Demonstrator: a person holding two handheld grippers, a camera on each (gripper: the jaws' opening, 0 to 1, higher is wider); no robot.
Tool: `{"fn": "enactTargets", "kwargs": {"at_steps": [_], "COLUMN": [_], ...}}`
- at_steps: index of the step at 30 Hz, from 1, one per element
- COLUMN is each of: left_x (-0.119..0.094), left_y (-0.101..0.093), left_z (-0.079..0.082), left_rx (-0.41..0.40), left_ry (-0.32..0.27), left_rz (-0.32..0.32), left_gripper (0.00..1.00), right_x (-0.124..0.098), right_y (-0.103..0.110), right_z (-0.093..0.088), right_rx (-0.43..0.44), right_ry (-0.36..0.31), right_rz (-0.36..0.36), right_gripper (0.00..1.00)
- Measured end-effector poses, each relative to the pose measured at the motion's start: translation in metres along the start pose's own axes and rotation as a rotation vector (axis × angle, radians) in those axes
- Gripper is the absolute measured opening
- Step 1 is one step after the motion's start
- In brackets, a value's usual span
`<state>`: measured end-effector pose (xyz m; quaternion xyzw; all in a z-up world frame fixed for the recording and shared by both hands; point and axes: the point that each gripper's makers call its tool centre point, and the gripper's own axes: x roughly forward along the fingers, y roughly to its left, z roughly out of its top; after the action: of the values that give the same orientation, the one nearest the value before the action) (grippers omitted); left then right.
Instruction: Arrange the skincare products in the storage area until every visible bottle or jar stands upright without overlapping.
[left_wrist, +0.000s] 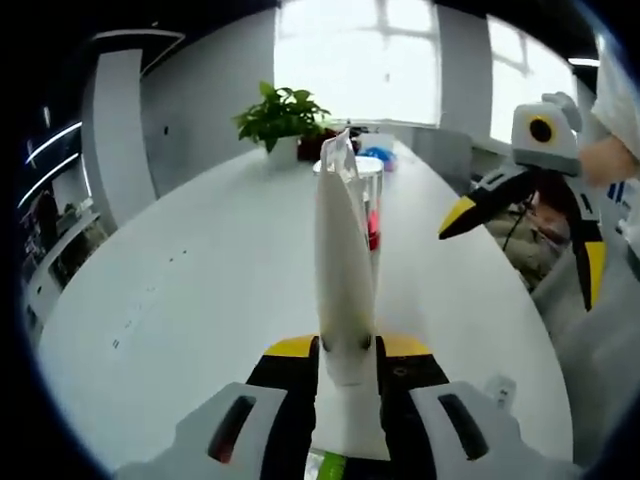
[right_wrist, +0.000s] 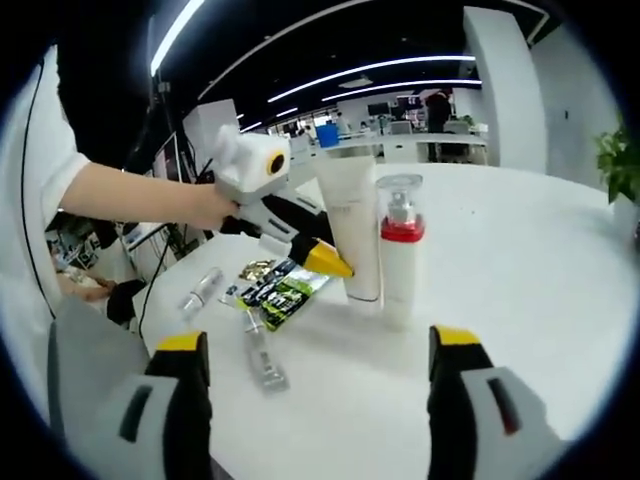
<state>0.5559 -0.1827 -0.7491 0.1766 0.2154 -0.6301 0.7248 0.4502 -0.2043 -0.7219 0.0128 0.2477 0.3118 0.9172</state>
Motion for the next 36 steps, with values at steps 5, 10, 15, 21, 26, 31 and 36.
{"fn": "enactTargets", "kwargs": {"at_steps": [5, 10, 15, 21, 26, 31, 36], "left_x": [-0.004, -0.012, -0.026, -0.046, -0.063, -0.078, -0.093], "left_y": [-0.003, -0.010, -0.018, -0.026, -0.031, -0.037, -0.049], "left_z": [-0.002, -0.005, -0.012, -0.026, -0.034, -0.043, -0.049], "left_rx": [-0.025, -0.057, -0.112, -0.153, -0.220, -0.262, -0.306], "left_ry": [0.022, 0.042, 0.045, 0.062, 0.043, 0.048, 0.053], "left_rz": [0.010, 0.021, 0.041, 0.075, 0.110, 0.156, 0.180], "left_gripper": [0.29, 0.43, 0.49, 0.57, 0.64, 0.71, 0.73], "right_x": [-0.002, -0.008, -0.012, -0.015, -0.018, -0.020, -0.023], "right_y": [0.003, 0.009, 0.015, 0.024, 0.030, 0.035, 0.045], "right_z": [0.000, 0.001, -0.002, -0.007, -0.009, -0.010, -0.007], "right_rx": [-0.003, -0.007, -0.008, -0.008, -0.010, -0.011, -0.005], "right_ry": [0.004, 0.002, 0.003, 0.011, 0.014, 0.014, -0.002], "right_rz": [-0.001, -0.002, 0.000, 0.006, 0.010, 0.014, 0.020], "right_gripper": [0.91, 0.92, 0.92, 0.93, 0.93, 0.94, 0.94]}}
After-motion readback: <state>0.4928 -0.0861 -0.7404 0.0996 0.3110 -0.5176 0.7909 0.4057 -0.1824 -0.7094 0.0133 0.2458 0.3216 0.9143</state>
